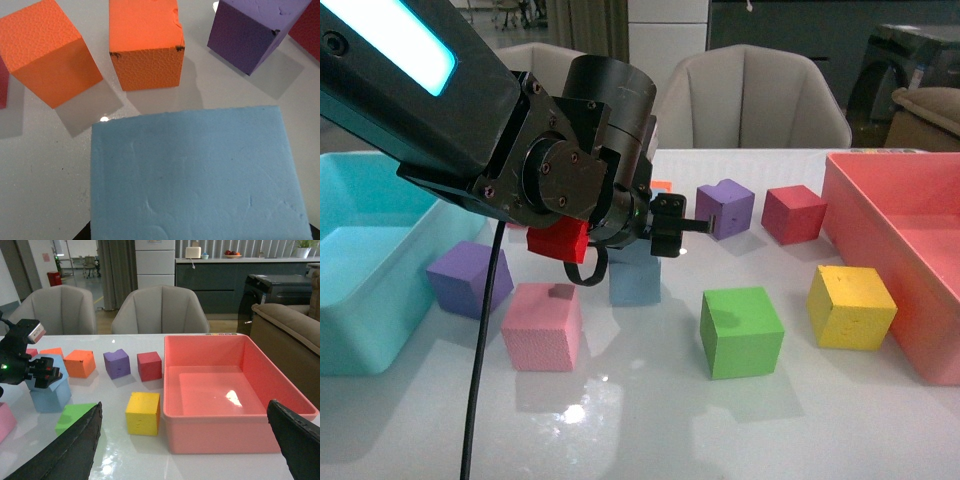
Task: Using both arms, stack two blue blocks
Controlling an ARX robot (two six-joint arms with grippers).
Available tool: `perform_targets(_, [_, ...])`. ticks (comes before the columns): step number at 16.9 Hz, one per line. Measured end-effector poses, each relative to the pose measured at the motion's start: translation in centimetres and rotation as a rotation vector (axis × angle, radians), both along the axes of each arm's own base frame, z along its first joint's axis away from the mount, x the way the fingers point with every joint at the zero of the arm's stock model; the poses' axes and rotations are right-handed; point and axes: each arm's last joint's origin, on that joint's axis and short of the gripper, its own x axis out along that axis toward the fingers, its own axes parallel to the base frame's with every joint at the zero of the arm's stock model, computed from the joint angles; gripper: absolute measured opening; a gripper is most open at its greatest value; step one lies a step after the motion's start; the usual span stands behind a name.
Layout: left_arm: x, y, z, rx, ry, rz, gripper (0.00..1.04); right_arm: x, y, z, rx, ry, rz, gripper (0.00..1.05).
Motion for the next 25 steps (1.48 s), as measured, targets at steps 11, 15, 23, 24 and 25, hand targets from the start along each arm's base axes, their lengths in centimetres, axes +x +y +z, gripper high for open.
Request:
perform_targets(11, [-0.9,0.3,1.5,0.011,-0.057,-0.038,0.98,0.0,0.0,0.0,0.0,0.0,0.0,0.98])
perform_targets(15, [-2.7,1.0,5.4,-0.047,-0.127,-0.073,0.98,0.0,0.0,0.0,0.0,0.0,0.0,0.98])
perform_targets(23, [-12.9,7.7,12.8,-0.152,-0.5,-0.072,0.93,0.0,0.0,0.0,0.0,0.0,0.0,0.98])
perform_targets(24, [-14.4,9.5,13.2,-0.132,-0.583,0.063,0.84,0.0,0.0,0.0,0.0,0.0,0.001,0.98])
perform_targets(25, [-16.2,11.6,12.9,-0.11,-0.608,0.158,0.75,0.0,0.0,0.0,0.0,0.0,0.0,0.98])
